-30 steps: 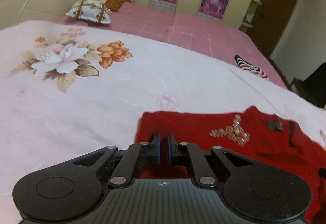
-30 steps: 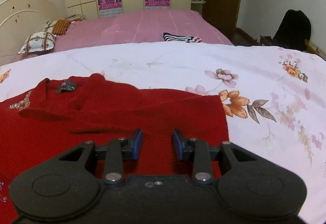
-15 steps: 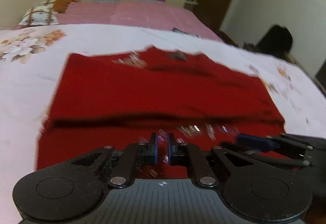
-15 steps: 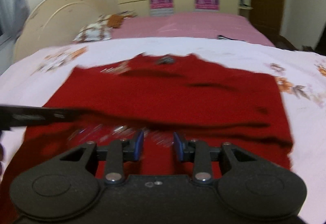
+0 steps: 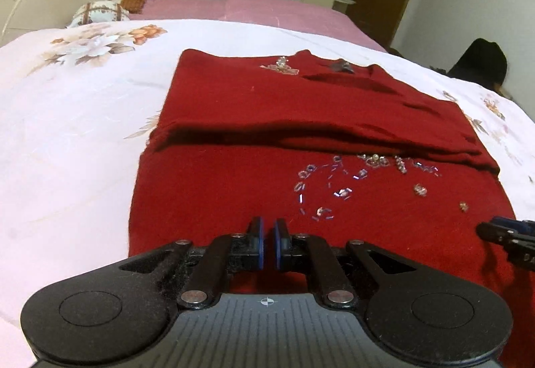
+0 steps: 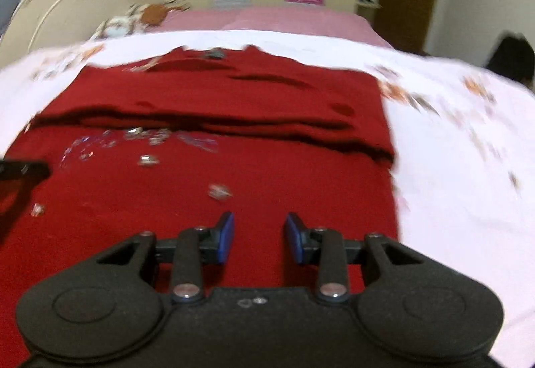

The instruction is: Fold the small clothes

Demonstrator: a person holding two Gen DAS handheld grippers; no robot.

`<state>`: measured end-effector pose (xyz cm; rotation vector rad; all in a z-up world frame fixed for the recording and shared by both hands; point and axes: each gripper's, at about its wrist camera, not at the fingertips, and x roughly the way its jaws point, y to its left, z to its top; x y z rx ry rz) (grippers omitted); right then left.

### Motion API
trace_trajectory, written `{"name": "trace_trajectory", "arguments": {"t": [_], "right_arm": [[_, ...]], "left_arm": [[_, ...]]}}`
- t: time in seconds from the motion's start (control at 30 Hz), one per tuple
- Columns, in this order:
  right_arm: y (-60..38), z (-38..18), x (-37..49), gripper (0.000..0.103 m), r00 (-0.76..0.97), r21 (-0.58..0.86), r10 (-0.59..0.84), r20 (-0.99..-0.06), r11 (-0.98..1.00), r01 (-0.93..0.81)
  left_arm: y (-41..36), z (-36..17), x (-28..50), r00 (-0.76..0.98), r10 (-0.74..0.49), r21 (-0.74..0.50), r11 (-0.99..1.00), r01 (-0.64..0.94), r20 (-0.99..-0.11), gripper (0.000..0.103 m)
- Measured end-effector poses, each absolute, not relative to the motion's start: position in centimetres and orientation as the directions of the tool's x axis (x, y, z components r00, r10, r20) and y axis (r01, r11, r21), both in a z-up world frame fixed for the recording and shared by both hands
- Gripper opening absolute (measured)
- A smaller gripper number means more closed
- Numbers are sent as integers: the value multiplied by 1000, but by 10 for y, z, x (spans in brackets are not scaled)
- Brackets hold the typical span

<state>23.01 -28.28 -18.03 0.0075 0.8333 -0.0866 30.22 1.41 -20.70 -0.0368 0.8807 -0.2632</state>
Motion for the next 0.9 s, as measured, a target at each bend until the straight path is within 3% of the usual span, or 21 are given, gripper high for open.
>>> {"name": "trace_trajectory", "arguments": {"t": [0.3,0.53,0.73,0.9], "right_arm": [[-258,-153,210,34,703,57,45,-710,998,-5],[-209,-160,205,34,657,115,186,-731,982,-149],[-225,-176,188,32,652,8,121,-748,985,-173],[-255,-173,174,33,649,12,83,-757,994,-112]], "left_arm": [[-9,-180,271,598,-281,-180,958,224,-751,7],[-38,-199,242,552,-280,-147,951,273,-786,7],[-27,-202,224,591,-233,-72,957,282,-772,7],[-15,-202,211,603,-193,-66,972,227,-774,7]]}}
